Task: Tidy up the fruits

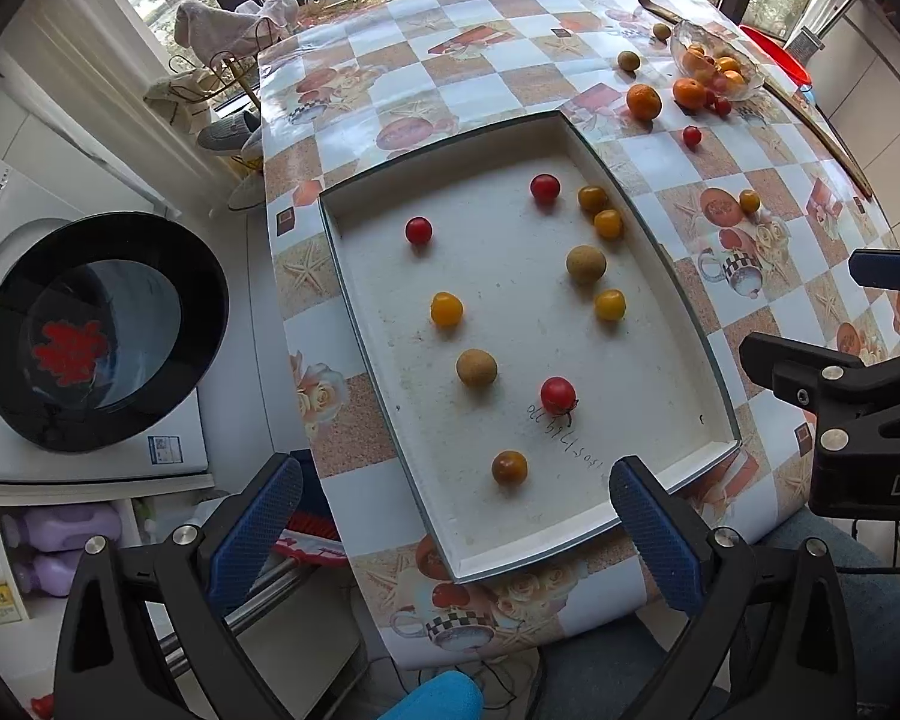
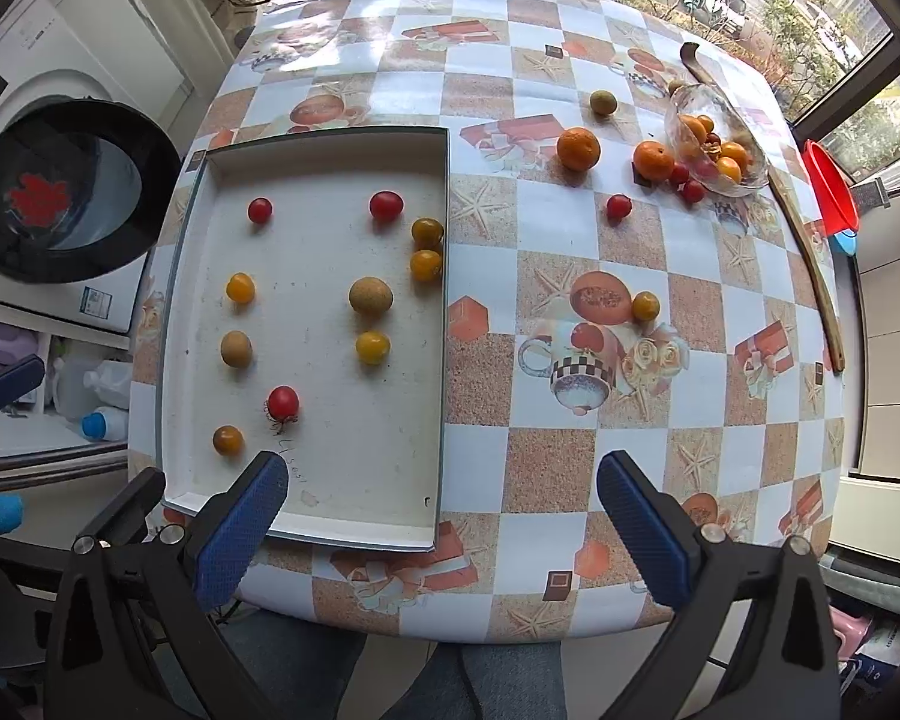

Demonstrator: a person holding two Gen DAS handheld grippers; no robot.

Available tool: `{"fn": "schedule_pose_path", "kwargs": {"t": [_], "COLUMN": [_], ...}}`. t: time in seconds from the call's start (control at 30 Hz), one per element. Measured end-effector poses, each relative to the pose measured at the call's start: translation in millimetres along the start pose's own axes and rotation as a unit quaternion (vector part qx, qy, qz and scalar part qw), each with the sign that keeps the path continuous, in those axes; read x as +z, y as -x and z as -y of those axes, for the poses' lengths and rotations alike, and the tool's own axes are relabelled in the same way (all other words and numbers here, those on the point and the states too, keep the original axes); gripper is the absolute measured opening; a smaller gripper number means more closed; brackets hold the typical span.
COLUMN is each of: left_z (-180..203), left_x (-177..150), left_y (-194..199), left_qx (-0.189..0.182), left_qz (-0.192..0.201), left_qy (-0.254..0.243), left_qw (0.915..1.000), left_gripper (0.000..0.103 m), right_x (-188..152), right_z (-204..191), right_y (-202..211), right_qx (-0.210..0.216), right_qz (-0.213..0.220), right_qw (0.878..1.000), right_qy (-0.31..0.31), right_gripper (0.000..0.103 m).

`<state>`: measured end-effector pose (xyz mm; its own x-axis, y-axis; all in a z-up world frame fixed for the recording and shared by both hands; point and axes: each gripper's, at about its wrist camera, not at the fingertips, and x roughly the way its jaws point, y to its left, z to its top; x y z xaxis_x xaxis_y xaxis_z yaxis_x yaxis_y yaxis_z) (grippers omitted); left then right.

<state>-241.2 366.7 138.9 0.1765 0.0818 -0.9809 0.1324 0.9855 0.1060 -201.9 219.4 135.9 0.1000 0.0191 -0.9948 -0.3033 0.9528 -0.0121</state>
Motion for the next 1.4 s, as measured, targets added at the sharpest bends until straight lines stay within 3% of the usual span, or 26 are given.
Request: {"fn": "schedule_pose_path", "kwargs": {"t": [1.4], "left_z": [-2.3], "left_x": [-6.3], "left_y": [4.5], "left_qx": [-0.006], "left_qz": [0.008], "left_qy": [-0.019], "left_qw": [0.9998], "left_gripper": [0.103], "right_x": [-9.1], "right_z": [-12.9], "right_y": [2.6], "right_qx": [-0.003], "right_qz": [0.002], "right_qw": [1.000], "right_qy": [0.002], "right_gripper": [0.103]}}
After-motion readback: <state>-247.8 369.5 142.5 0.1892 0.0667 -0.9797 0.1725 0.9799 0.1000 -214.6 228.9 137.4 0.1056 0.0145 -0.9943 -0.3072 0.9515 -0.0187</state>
